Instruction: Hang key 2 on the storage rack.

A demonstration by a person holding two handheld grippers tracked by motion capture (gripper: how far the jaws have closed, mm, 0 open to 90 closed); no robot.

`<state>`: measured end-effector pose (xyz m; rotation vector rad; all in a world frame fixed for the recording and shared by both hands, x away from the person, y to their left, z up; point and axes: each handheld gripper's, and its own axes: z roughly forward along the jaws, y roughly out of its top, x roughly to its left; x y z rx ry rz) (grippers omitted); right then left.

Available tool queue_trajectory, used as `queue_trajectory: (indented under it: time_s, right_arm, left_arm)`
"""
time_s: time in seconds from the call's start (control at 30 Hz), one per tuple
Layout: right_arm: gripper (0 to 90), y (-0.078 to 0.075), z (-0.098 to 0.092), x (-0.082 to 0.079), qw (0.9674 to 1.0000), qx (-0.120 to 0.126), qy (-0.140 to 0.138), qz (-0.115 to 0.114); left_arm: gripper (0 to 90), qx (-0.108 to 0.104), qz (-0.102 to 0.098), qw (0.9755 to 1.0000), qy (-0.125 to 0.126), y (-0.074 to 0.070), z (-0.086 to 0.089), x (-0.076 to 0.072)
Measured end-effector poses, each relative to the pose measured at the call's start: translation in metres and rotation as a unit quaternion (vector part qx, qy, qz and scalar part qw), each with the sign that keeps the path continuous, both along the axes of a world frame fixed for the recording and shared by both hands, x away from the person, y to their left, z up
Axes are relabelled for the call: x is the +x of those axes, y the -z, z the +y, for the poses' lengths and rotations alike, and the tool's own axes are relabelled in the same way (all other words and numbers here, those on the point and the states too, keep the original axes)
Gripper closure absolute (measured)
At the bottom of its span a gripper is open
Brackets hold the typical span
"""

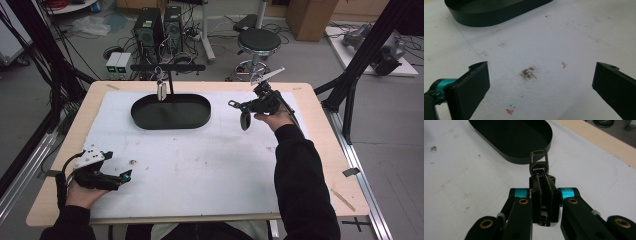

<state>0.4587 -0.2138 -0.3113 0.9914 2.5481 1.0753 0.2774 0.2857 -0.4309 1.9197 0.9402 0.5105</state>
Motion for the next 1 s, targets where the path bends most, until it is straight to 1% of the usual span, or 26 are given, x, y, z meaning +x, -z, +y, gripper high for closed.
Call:
queue_trajectory:
  time_s: [0.13, 0.17, 0.43, 0.57, 0.63, 0.77, 0.83, 0.93, 1.0]
  right_arm:
    - [85.4, -0.009, 0.003, 0.002, 0.9998, 0.015, 0.004, -0.014]
    - [85.4, -0.011, 0.004, 0.003, 0.9997, 0.016, 0.004, -0.016]
    - [85.4, -0.026, 0.018, 0.017, 0.9996, 0.017, 0.0, -0.024]
    - [85.3, -0.029, 0.027, 0.022, 0.9994, 0.017, -0.005, -0.029]
    - [85.3, -0.03, 0.031, 0.023, 0.9995, 0.014, -0.009, -0.026]
    - [85.3, -0.031, 0.039, 0.026, 0.9994, 0.011, -0.014, -0.03]
    - [85.2, -0.032, 0.041, 0.029, 0.9994, 0.013, -0.011, -0.029]
    - [85.2, -0.032, 0.044, 0.032, 0.9991, 0.024, -0.009, -0.034]
    - [85.1, -0.032, 0.047, 0.034, 0.999, 0.028, -0.009, -0.033]
  left_arm:
    - [1.8, -0.006, -0.002, 1.0, 0.002, -0.001, -0.002, 0.001]
    - [1.8, -0.003, -0.003, 1.0, 0.004, -0.001, -0.002, 0.001]
    - [1.8, -0.003, -0.001, 1.0, 0.008, -0.001, -0.004, 0.001]
    - [1.8, -0.004, -0.002, 0.9999, 0.011, 0.0, -0.004, 0.002]
    - [1.8, -0.006, -0.002, 0.9998, 0.017, 0.001, -0.005, 0.003]
    - [1.8, -0.006, 0.002, 0.9996, 0.027, 0.002, -0.007, 0.006]
    - [1.8, -0.007, 0.0, 0.9995, 0.03, 0.001, -0.007, 0.006]
    - [1.8, -0.011, -0.001, 0.9995, 0.03, 0.0, -0.008, 0.005]
    - [1.8, -0.01, 0.0, 0.9995, 0.03, 0.0, -0.008, 0.006]
